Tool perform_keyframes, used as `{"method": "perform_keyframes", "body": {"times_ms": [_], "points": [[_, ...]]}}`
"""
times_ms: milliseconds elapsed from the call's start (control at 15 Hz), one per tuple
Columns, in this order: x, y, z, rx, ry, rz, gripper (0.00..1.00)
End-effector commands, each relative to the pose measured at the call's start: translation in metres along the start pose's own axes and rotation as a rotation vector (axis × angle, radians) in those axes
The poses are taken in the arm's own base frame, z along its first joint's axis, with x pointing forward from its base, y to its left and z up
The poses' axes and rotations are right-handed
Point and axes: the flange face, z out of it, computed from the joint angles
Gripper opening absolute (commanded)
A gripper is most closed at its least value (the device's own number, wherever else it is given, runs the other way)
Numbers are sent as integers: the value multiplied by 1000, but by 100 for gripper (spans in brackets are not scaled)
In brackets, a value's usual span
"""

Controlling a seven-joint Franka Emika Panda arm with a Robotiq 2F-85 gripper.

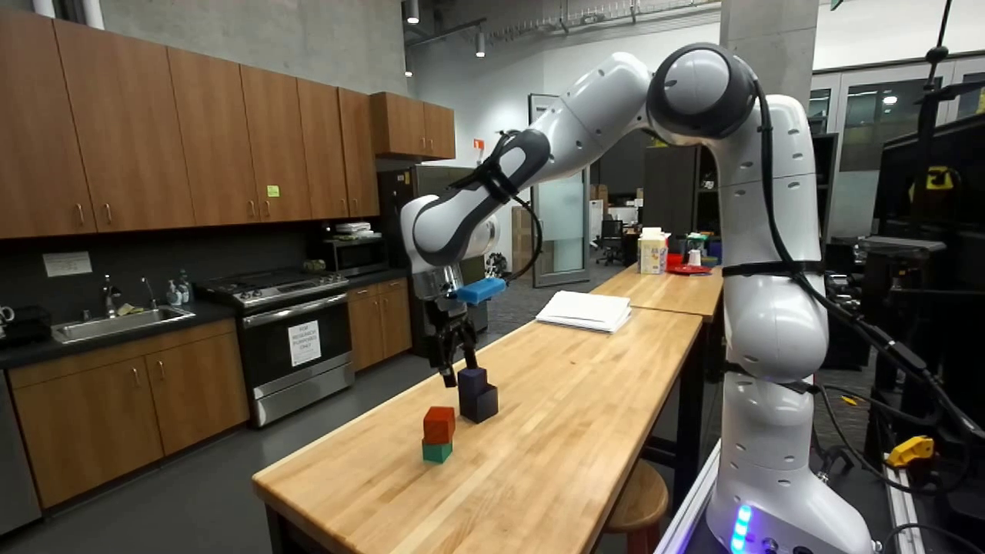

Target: Put the green block on the table then put the orange block on top

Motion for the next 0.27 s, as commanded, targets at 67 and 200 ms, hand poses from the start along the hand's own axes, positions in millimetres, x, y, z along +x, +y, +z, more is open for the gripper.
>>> {"method": "perform_keyframes", "body": {"times_ms": [67, 200], "points": [[-19, -2, -8, 2, -21, 45, 100], [-35, -4, -14, 0, -23, 62, 100]]}}
